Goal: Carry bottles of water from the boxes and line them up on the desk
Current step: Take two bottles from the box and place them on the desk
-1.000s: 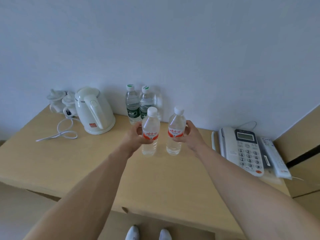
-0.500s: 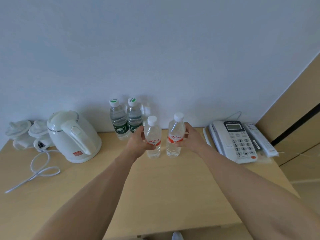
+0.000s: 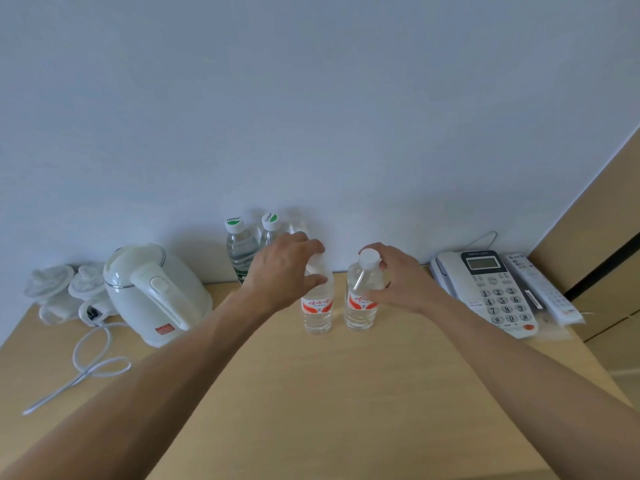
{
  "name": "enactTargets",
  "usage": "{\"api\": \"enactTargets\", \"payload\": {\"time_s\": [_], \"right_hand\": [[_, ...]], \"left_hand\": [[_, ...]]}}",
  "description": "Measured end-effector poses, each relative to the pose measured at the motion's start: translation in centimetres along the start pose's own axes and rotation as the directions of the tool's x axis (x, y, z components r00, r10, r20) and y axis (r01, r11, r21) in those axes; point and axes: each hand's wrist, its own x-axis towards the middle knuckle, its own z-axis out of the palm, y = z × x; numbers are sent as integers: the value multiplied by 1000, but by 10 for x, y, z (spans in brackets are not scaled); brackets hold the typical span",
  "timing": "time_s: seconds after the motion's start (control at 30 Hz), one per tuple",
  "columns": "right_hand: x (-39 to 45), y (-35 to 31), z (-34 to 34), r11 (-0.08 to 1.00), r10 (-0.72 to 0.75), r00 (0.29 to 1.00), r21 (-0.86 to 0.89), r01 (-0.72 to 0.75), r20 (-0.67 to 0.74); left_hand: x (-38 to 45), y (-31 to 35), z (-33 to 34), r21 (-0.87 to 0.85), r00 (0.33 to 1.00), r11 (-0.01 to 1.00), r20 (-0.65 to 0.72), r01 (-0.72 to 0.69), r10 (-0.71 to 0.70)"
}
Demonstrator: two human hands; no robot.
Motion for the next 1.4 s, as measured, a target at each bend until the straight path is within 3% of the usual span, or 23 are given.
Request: {"api": "enactTargets", "payload": {"time_s": [0.17, 0.33, 0.7, 1.03, 1.4], "right_hand": [[6, -12, -10, 983, -127, 991, -135, 120, -40], [8, -12, -8, 985, -118, 992, -135, 111, -46], [7, -6, -7, 989, -123, 991, -90, 117, -60], [12, -4, -5, 996, -81, 994, -53, 78, -66], [70, -22, 2, 1000, -5, 984, -17, 2, -175]], "left_hand": [[29, 10, -13, 166, 985, 985, 173, -47, 17], [50, 6, -12, 169, 979, 986, 205, -14, -21], [103, -11, -19, 272, 984, 961, 146, 55, -97], [104, -18, -21, 293, 989, 956, 127, 33, -74], [76, -51, -21, 193, 991, 974, -88, 118, -103]]}}
